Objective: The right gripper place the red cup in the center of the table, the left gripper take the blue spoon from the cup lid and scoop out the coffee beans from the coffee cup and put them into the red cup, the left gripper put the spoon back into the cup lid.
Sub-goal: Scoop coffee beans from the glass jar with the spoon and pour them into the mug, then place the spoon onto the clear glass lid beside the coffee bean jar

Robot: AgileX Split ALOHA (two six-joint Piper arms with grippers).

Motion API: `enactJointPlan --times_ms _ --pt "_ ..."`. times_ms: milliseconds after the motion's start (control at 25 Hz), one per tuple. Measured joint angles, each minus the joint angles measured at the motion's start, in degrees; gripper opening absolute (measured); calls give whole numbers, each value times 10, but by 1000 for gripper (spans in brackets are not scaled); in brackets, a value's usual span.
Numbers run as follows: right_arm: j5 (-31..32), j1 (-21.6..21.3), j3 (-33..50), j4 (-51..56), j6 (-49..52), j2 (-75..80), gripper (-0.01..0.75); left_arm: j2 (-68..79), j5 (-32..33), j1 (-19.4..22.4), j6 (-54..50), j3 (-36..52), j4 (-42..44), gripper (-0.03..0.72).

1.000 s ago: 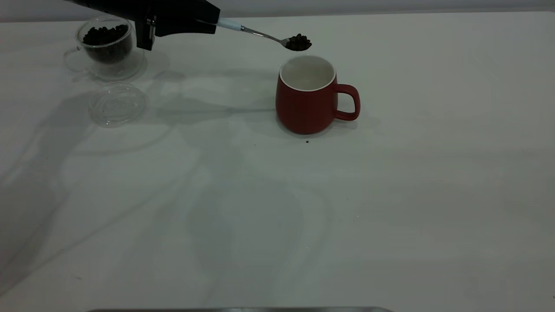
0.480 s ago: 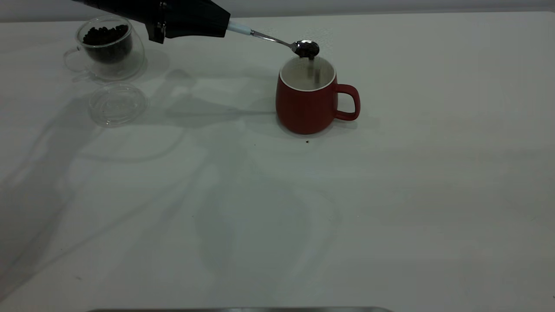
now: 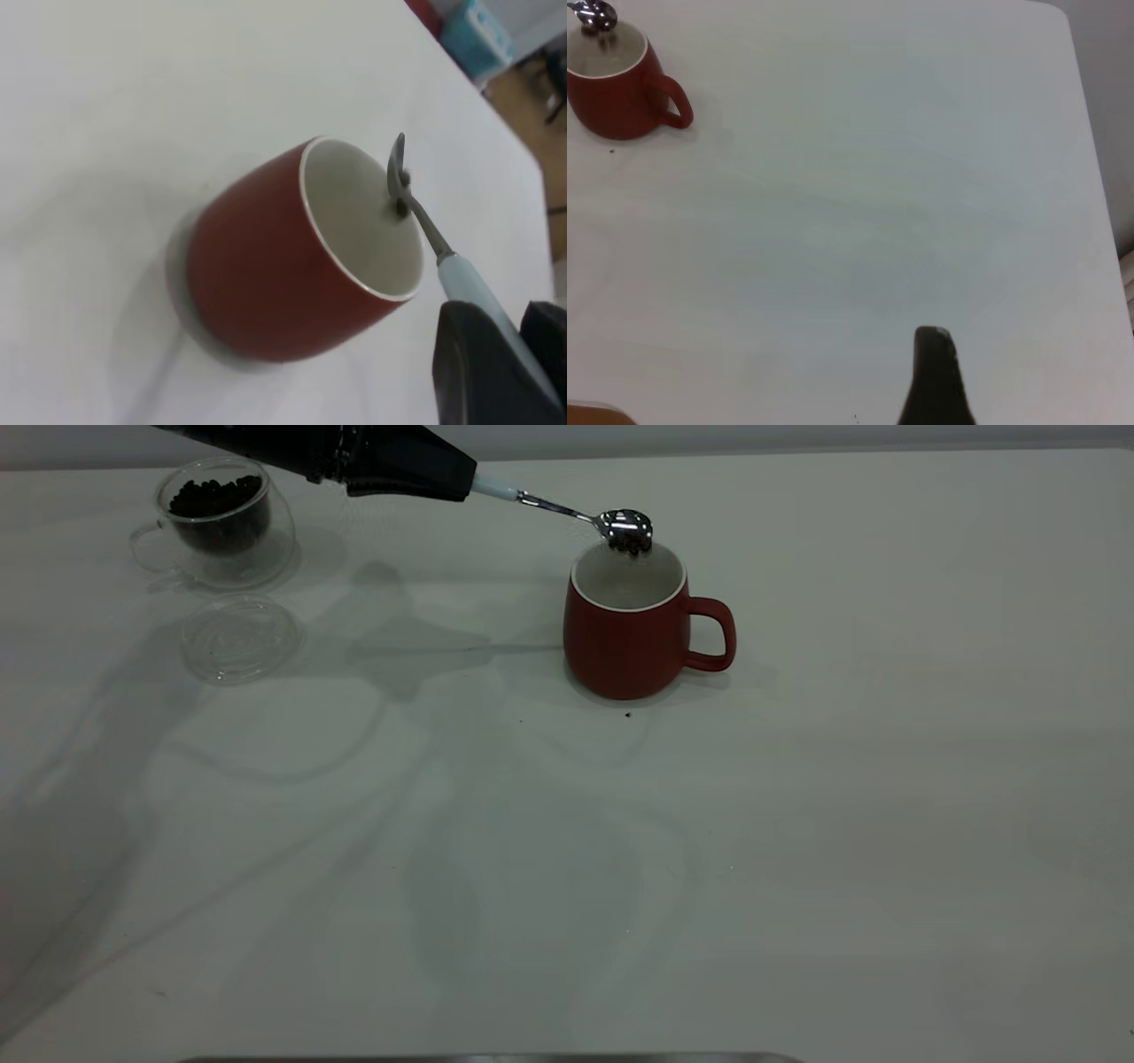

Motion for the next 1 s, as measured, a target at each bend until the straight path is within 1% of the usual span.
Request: enactJointPlan --times_ms 160,320,400,480,600,680,840,1000 --pt "0 0 0 0 0 0 590 0 0 -1 58 0 -1 124" --pt "0 0 0 0 0 0 590 0 0 -1 55 0 -27 124" --pt "0 0 0 0 0 0 590 0 8 1 9 0 -54 124" --pt "0 0 0 0 0 0 590 0 23 8 -71 0 -67 124" --pt "0 0 0 0 0 0 590 -2 31 33 -176 0 -56 124" --pt "0 0 0 0 0 0 590 -7 32 57 -227 0 -48 124" --pt "0 0 0 0 0 0 590 -26 36 95 -270 3 -24 124" --pt "0 0 0 0 0 0 590 -68 34 123 -285 46 -11 124"
